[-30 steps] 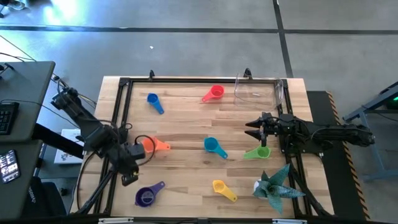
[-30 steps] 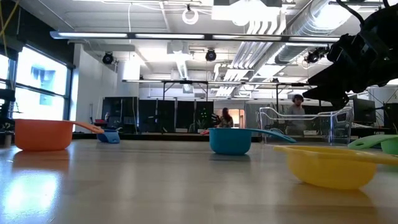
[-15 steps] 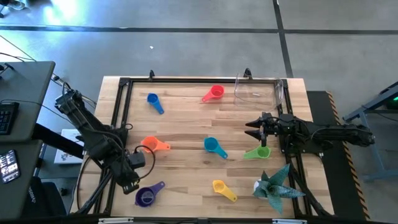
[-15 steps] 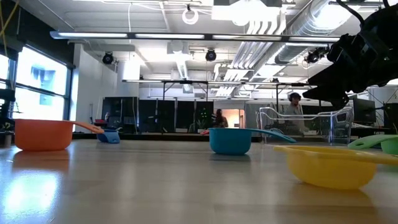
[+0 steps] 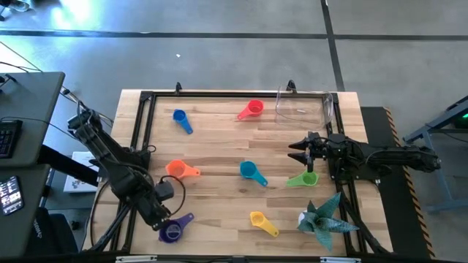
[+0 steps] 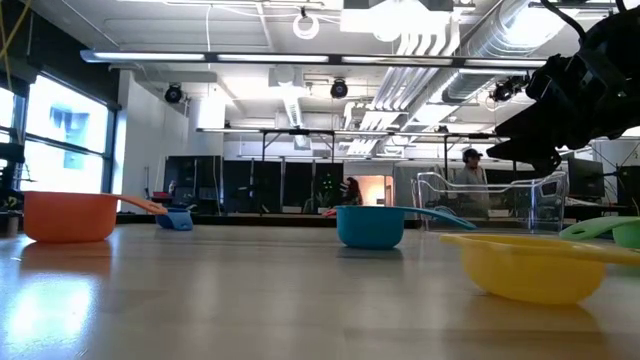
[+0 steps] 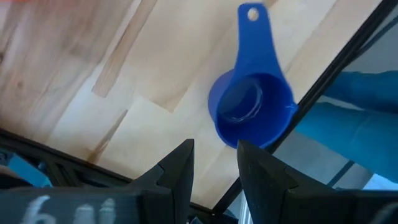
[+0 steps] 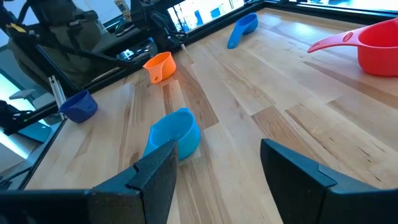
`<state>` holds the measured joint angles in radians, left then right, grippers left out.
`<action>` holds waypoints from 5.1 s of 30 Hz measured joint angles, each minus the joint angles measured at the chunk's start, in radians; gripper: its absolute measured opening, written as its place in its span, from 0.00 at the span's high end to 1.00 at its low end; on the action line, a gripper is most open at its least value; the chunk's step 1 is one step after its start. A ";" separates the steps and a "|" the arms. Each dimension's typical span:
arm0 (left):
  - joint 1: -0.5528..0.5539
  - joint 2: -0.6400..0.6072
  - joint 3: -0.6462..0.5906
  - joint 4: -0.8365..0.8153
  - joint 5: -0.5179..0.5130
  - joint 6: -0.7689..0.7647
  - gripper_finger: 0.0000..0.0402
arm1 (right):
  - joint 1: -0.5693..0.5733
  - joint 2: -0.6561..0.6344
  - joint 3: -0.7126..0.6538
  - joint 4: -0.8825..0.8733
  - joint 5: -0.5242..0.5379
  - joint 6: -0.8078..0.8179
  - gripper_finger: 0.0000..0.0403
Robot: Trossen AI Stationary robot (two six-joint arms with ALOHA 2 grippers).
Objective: Nest measuring cups in basket
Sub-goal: Move the purple measuring cup to the top center of the table
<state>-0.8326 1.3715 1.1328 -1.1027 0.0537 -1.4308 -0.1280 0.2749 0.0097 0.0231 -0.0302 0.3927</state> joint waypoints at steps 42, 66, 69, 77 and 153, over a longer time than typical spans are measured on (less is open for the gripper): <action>0.002 0.348 0.000 0.136 0.095 -0.024 0.66 | 0.000 0.000 0.000 -0.005 0.000 0.000 0.45; 0.019 0.341 0.000 0.134 0.094 0.015 0.99 | 0.000 0.000 0.000 -0.005 0.000 0.000 0.45; 0.048 0.323 0.000 0.132 0.094 0.042 0.99 | 0.000 0.000 0.000 -0.005 0.000 0.000 0.45; 0.196 0.230 0.000 0.113 0.076 0.193 1.00 | 0.000 0.000 0.000 -0.005 0.000 0.000 0.45; 1.176 0.342 0.000 0.259 0.121 1.121 0.94 | 0.000 0.000 0.000 0.033 0.053 0.550 0.45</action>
<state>0.3431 1.7134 1.1332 -0.8436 0.1745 -0.3099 -0.1284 0.2745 0.0097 0.0565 0.0229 0.9432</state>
